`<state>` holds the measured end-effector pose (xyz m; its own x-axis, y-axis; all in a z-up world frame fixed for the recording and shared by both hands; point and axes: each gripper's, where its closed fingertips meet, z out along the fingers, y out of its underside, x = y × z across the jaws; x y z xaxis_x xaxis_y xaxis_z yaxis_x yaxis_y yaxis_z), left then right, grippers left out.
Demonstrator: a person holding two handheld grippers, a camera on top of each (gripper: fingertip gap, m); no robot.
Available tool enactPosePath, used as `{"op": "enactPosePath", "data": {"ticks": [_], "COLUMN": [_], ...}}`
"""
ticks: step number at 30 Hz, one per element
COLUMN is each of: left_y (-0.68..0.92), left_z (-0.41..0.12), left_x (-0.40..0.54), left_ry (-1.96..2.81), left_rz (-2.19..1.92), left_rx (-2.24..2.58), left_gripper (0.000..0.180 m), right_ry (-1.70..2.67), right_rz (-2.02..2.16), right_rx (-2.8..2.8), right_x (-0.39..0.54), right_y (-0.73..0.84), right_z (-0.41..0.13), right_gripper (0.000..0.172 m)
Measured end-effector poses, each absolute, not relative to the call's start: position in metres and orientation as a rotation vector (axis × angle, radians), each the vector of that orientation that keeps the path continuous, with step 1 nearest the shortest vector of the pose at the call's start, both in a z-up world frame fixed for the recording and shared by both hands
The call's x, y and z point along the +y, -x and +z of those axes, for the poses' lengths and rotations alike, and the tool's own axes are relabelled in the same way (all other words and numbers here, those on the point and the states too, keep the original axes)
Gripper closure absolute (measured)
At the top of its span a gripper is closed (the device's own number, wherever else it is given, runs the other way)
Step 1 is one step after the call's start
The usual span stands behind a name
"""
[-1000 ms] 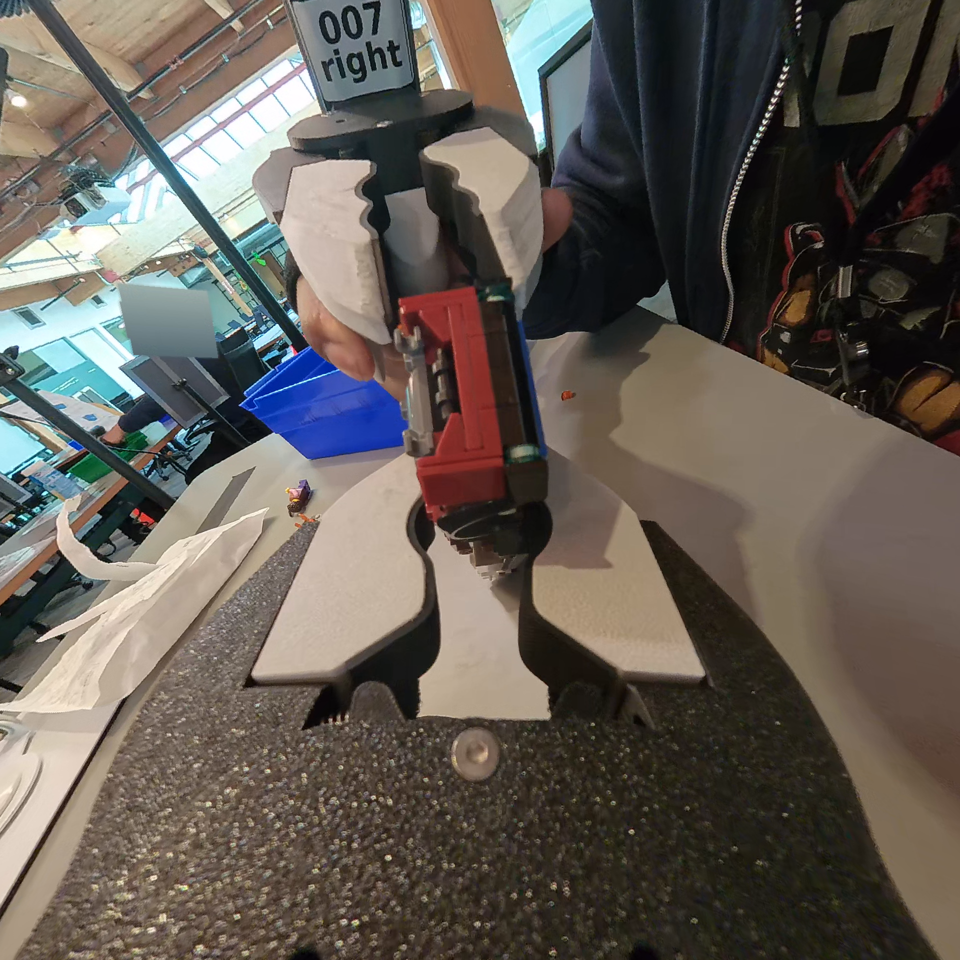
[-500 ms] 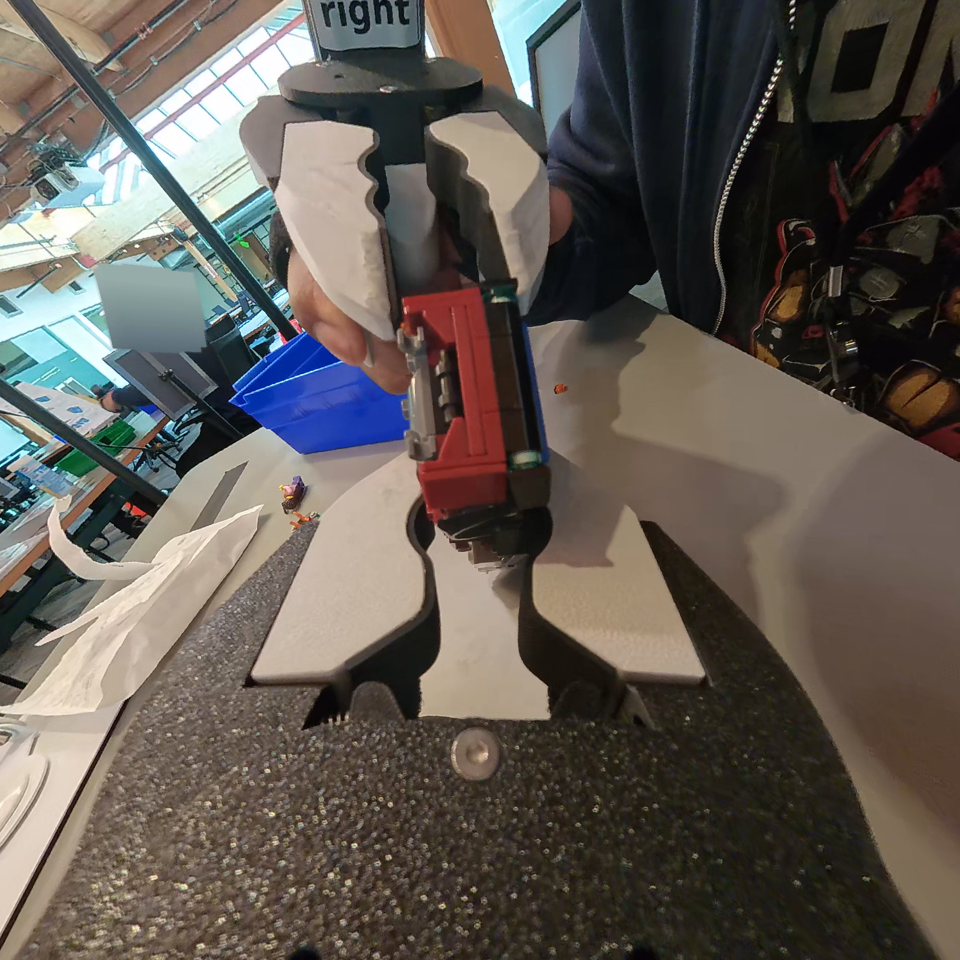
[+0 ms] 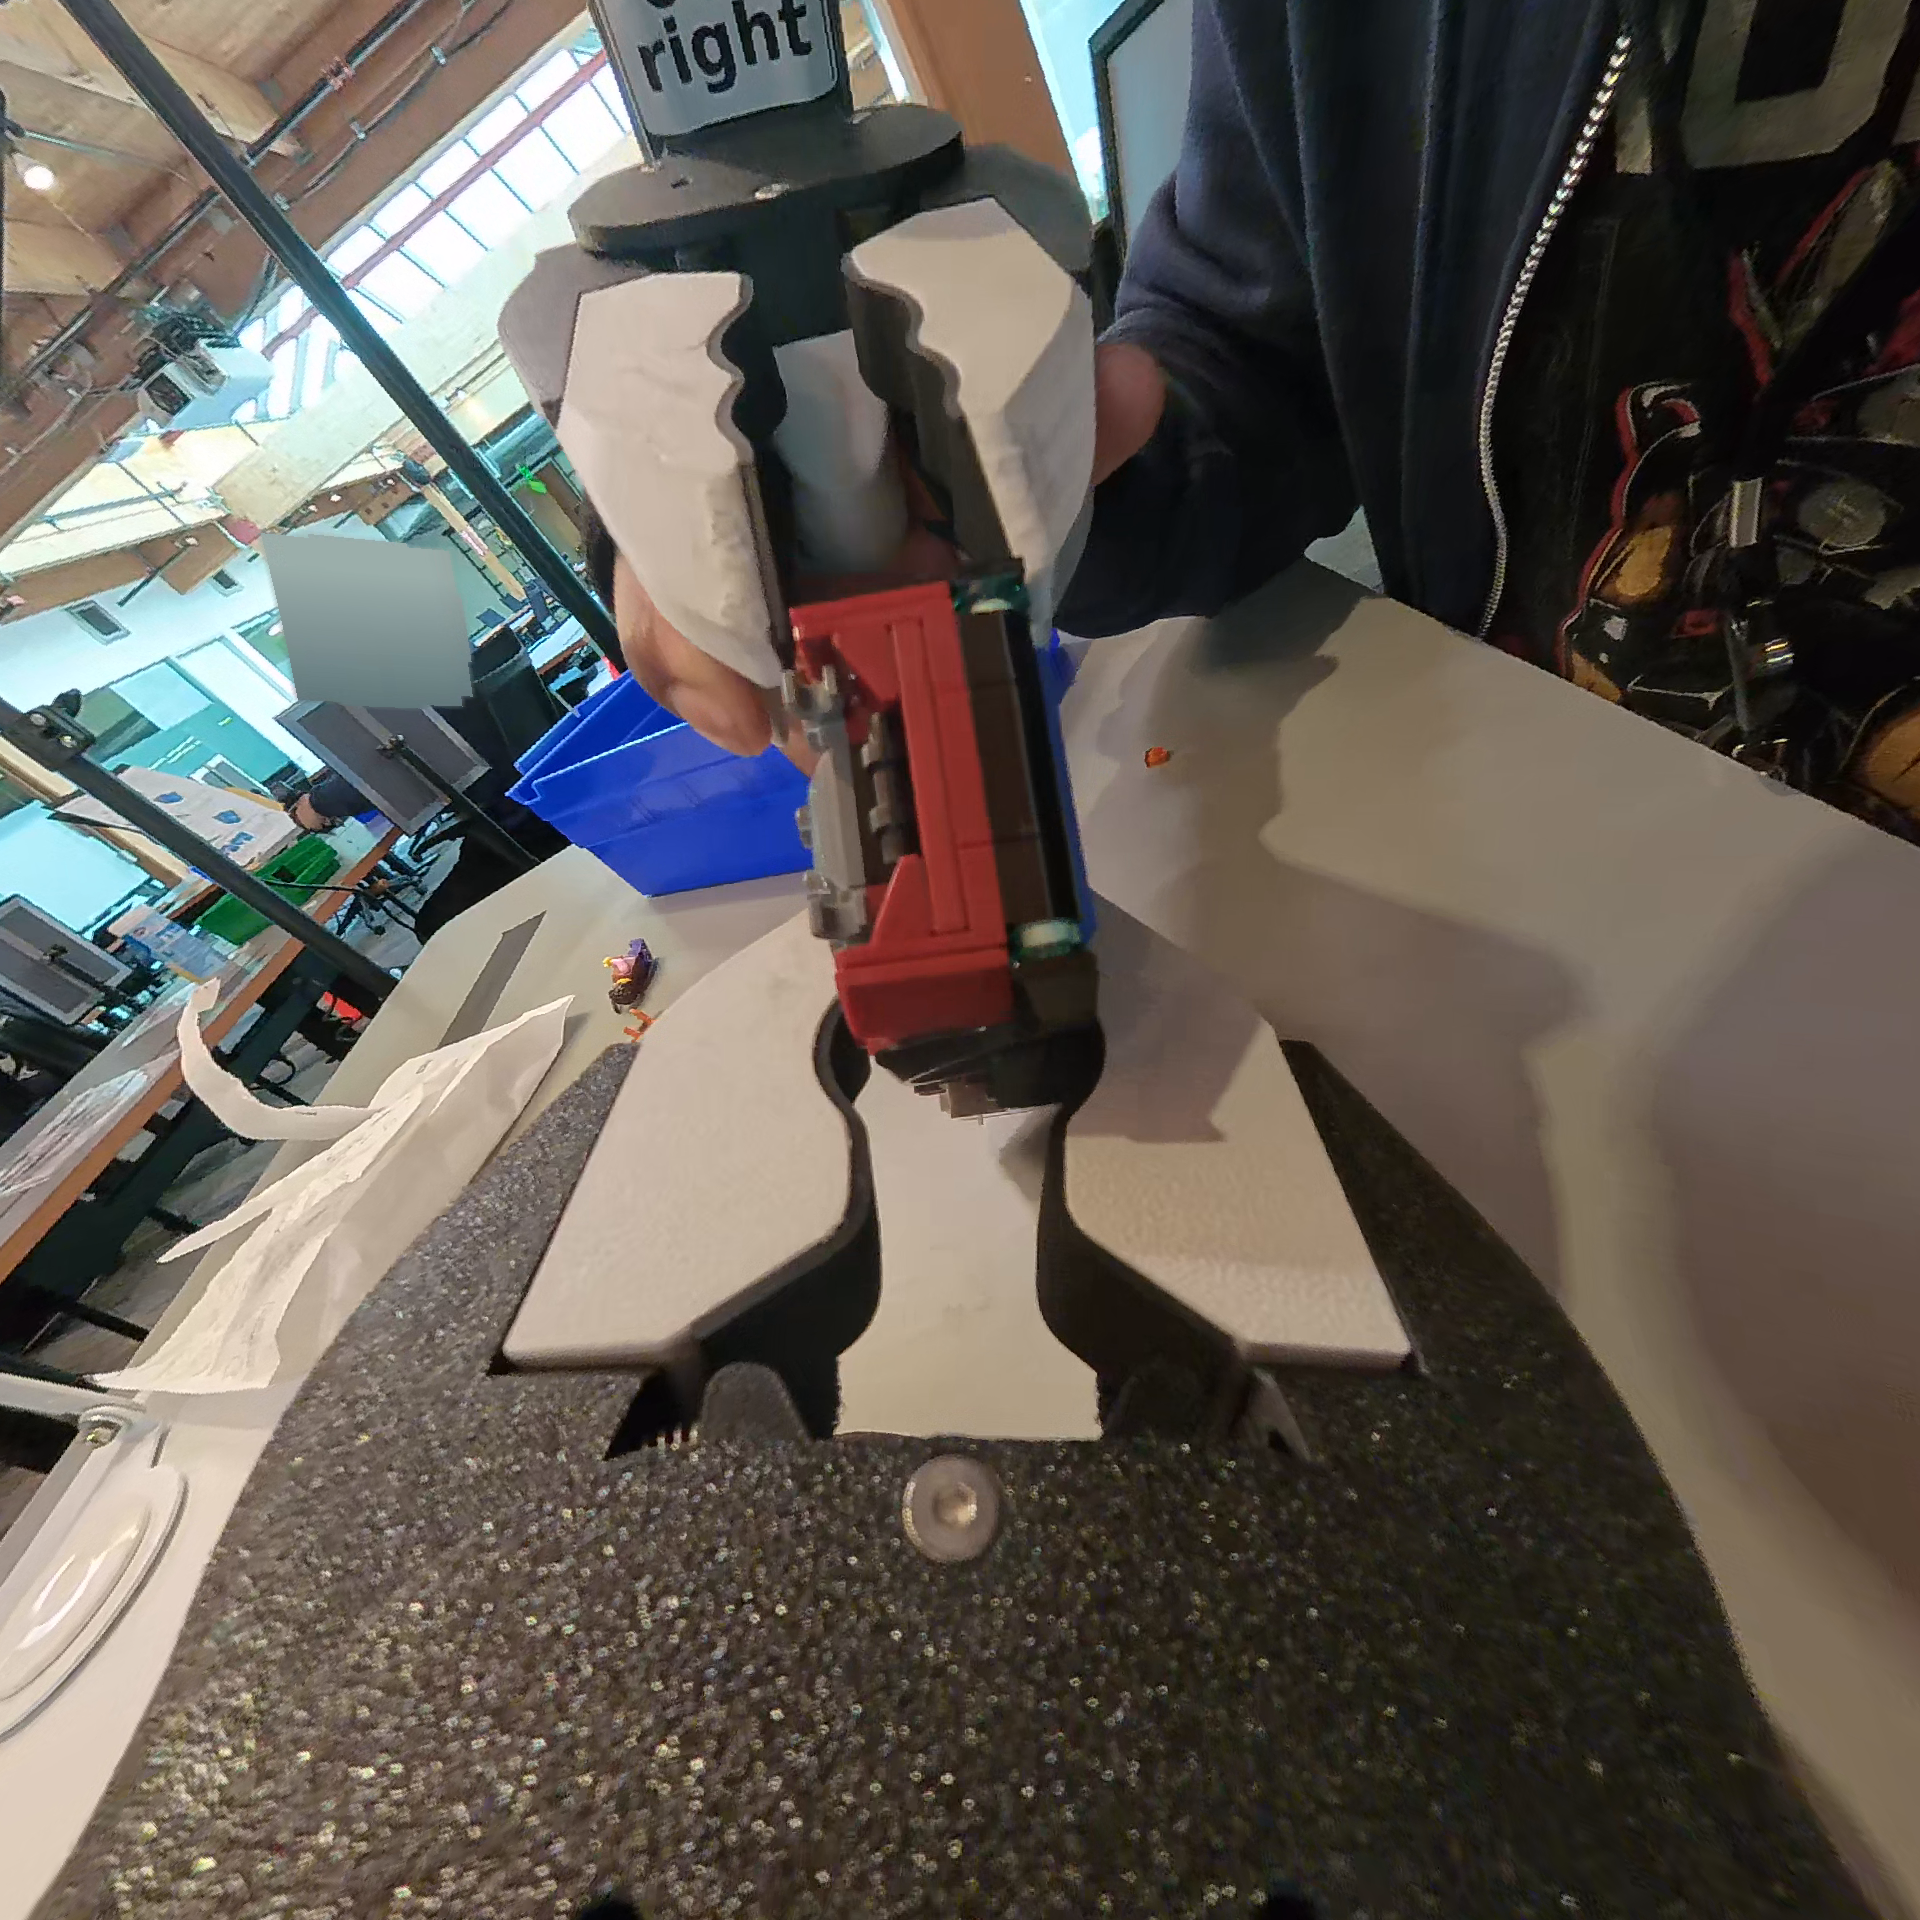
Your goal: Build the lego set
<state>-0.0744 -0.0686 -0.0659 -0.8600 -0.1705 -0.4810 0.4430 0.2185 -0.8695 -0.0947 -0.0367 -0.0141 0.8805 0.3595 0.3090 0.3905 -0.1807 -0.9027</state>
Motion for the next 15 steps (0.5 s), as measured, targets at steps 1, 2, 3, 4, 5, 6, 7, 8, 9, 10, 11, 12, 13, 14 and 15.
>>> {"op": "enactPosePath", "data": {"ticks": [1, 2, 3, 4, 5, 6, 7, 8, 9, 10, 11, 12, 13, 14, 15], "left_y": [0.0739, 0.0735, 0.0733, 0.0733, 0.073, 0.0727, 0.0726, 0.0726, 0.0726, 0.0724, 0.0714, 0.0702, 0.0693, 0.0679, 0.0658], "left_z": [-0.0657, -0.0658, -0.0661, -0.0669, -0.0677, -0.0683, -0.0689, -0.0693, -0.07, -0.0707, -0.0706, -0.0697, -0.0693, -0.0692, -0.0698], "left_x": [-0.0683, -0.0681, -0.0681, -0.0681, -0.068, -0.068, -0.068, -0.0681, -0.0683, -0.0685, -0.0688, -0.0688, -0.0686, -0.0681, -0.0672], "left_ry": [-0.249, -0.248, -0.25, -0.251, -0.251, -0.251, -0.251, -0.253, -0.255, -0.256, -0.25, -0.246, -0.247, -0.247, -0.247], "left_rz": [-1.683, -1.679, -1.675, -1.67, -1.664, -1.659, -1.655, -1.651, -1.641, -1.634, -1.626, -1.616, -1.596, -1.569, -1.532], "left_rx": [2.016, 2.014, 2.016, 2.02, 2.024, 2.028, 2.033, 2.035, 2.04, 2.044, 2.042, 2.036, 2.032, 2.028, 2.026], "left_gripper": [0.148, 0.148, 0.148, 0.148, 0.148, 0.148, 0.148, 0.148, 0.148, 0.148, 0.148, 0.148, 0.148, 0.148, 0.148], "right_ry": [1.786, 1.786, 1.788, 1.793, 1.796, 1.799, 1.801, 1.803, 1.806, 1.807, 1.804, 1.798, 1.796, 1.796, 1.797], "right_rz": [-0.03, -0.032, -0.033, -0.033, -0.034, -0.033, -0.03, -0.025, -0.021, -0.022, -0.029, -0.032, -0.028, -0.025, -0.025], "right_rx": [-0.566, -0.567, -0.569, -0.571, -0.574, -0.575, -0.577, -0.579, -0.585, -0.595, -0.605, -0.611, -0.612, -0.613, -0.618], "right_x": [-0.0366, -0.0365, -0.0366, -0.0367, -0.0368, -0.0369, -0.0371, -0.0374, -0.038, -0.0389, -0.0398, -0.0404, -0.0411, -0.0417, -0.0423], "right_y": [0.0944, 0.0943, 0.0942, 0.0942, 0.094, 0.0938, 0.0938, 0.0939, 0.0939, 0.0937, 0.0933, 0.0929, 0.0926, 0.0924, 0.092], "right_z": [-0.014, -0.0142, -0.0147, -0.0154, -0.016, -0.0165, -0.017, -0.0174, -0.018, -0.0184, -0.0182, -0.0176, -0.0175, -0.0177, -0.0183], "right_gripper": [0.148, 0.148, 0.148, 0.148, 0.147, 0.147, 0.147, 0.148, 0.148, 0.148, 0.147, 0.147, 0.147, 0.147, 0.146]}}
